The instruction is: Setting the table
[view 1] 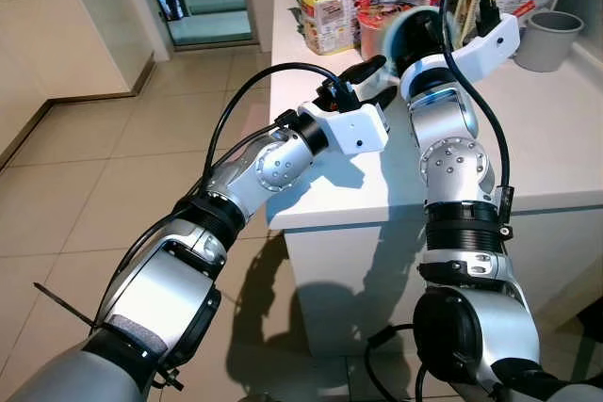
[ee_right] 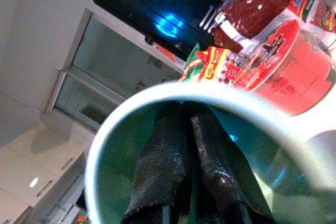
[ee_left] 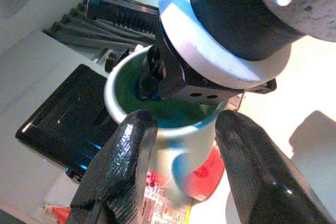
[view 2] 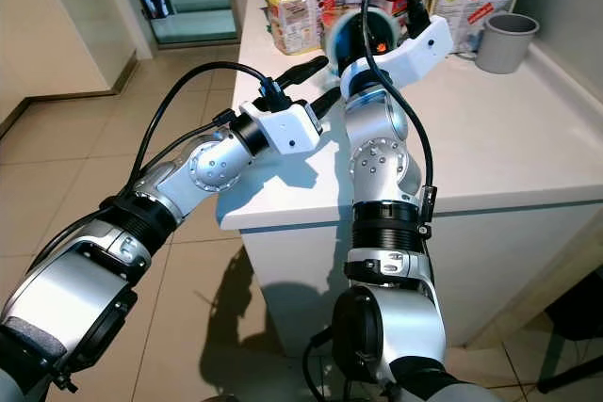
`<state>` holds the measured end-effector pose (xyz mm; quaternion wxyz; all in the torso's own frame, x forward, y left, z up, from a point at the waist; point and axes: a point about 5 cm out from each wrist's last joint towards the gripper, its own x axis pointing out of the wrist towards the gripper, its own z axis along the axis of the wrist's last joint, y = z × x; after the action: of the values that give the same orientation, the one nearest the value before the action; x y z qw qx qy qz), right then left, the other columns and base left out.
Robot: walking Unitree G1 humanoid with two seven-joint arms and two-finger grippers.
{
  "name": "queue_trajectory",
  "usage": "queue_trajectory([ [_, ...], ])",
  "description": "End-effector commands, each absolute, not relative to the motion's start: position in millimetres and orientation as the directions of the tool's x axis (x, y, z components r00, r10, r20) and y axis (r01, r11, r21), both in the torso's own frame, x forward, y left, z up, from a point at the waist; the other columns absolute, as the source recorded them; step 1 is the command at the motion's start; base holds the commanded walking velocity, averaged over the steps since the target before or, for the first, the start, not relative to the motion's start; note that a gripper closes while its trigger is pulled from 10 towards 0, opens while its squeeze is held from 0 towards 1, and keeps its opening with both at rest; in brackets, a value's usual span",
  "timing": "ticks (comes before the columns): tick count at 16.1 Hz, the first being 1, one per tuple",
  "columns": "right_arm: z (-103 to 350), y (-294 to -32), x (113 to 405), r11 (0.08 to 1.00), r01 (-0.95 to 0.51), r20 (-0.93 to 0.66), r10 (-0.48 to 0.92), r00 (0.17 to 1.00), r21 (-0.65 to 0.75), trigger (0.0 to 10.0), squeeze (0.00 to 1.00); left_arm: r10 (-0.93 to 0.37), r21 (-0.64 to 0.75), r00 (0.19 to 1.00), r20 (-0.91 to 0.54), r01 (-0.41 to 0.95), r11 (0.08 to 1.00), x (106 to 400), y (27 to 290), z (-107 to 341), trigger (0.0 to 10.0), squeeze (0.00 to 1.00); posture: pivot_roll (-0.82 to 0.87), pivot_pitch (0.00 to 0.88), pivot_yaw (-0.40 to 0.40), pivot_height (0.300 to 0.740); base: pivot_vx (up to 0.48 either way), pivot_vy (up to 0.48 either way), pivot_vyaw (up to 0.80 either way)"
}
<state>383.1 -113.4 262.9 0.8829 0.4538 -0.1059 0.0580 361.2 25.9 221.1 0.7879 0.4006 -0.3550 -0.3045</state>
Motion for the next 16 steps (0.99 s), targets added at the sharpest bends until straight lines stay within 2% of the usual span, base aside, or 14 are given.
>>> queue_trajectory([
  [1, 265.6, -106.8, 381.9, 0.579, -0.217, 0.251, 0.023, 0.968, 0.786, 10.0, 0.0, -0.765, 0.848, 0.566, 0.307, 0.202, 0.489, 361.7, 26.3, 219.7, 10.0, 0.0, 0.04, 0.0, 0.076, 0.74, 0.0, 0.0, 0.0],
  [5, 260.9, -106.1, 383.3, 0.63, -0.192, 0.229, 0.022, 0.973, 0.753, 10.0, 0.0, -0.766, 0.842, 0.564, 0.308, 0.213, 0.495, 360.2, 25.1, 217.5, 10.0, 0.0, 0.04, 0.0, 0.076, 0.74, 0.0, 0.0, 0.0],
  [6, 255.1, -108.9, 384.4, 0.653, -0.159, 0.205, 0.006, 0.979, 0.74, 10.0, 0.57, -0.768, 0.842, 0.563, 0.307, 0.216, 0.494, 359.8, 25.0, 217.1, 10.0, 0.0, 0.04, 0.0, 0.078, 0.74, 0.0, 0.0, 0.0],
  [7, 250.2, -112.2, 385.3, 0.667, -0.135, 0.19, -0.011, 0.982, 0.733, 10.0, 1.0, -0.769, 0.842, 0.561, 0.306, 0.217, 0.494, 359.5, 25.0, 216.9, 10.0, 0.0, 0.04, 0.0, 0.079, 0.74, 0.0, 0.0, 0.0],
  [10, 210.6, -141.3, 388.0, 0.72, 0.066, 0.056, -0.145, 0.988, 0.691, 10.0, 1.0, -0.772, 0.841, 0.558, 0.305, 0.222, 0.493, 358.6, 26.0, 216.2, 10.0, 0.0, 0.04, 0.0, 0.086, 0.74, 0.0, 0.0, 0.0],
  [11, 182.3, -159.2, 384.7, 0.735, 0.186, -0.028, -0.222, 0.975, 0.652, 10.0, 1.0, -0.774, 0.841, 0.558, 0.299, 0.229, 0.49, 358.1, 27.9, 214.6, 10.0, 0.0, 0.04, 0.0, 0.094, 0.74, 0.0, 0.0, 0.0],
  [14, 163.2, -167.7, 381.0, 0.723, 0.265, -0.091, -0.271, 0.958, 0.638, 10.0, 1.0, -0.778, 0.842, 0.555, 0.294, 0.235, 0.485, 357.5, 29.6, 213.6, 10.0, 0.0, 0.04, 0.0, 0.1, 0.74, 0.0, 0.0, 0.0],
  [16, 162.9, -165.4, 381.3, 0.728, 0.261, -0.079, -0.275, 0.958, 0.634, 10.0, 1.0, -0.781, 0.843, 0.554, 0.289, 0.24, 0.482, 357.0, 30.7, 213.0, 10.0, 0.0, 0.04, 0.0, 0.105, 0.74, 0.0, 0.0, 0.0],
])
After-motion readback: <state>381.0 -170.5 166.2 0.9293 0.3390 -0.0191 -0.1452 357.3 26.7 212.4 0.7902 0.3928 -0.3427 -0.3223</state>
